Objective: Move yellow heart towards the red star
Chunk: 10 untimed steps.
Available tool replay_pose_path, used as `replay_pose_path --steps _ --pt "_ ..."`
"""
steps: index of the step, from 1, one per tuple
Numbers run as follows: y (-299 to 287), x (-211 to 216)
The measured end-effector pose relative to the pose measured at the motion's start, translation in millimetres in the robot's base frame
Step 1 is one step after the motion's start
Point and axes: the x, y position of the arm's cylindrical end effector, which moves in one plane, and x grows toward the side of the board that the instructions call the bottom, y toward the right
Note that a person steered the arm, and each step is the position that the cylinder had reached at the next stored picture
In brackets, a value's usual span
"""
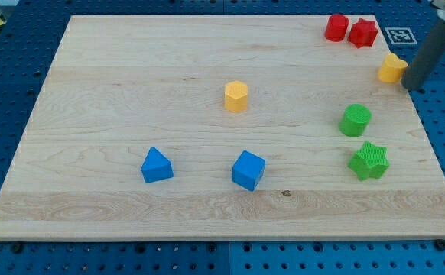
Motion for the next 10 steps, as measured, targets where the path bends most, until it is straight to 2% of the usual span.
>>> replay_pose_path --steps 1,2,3,5,6,8,10 --pt "-31.2 -7.6" --pt "-38.9 -45.8" --pt "-38.9 -63.0" --pt "-20.4 0.3" --pt "53.0 -14.4" --pt "46.1 -31.6" --pt "3.5 -39.2"
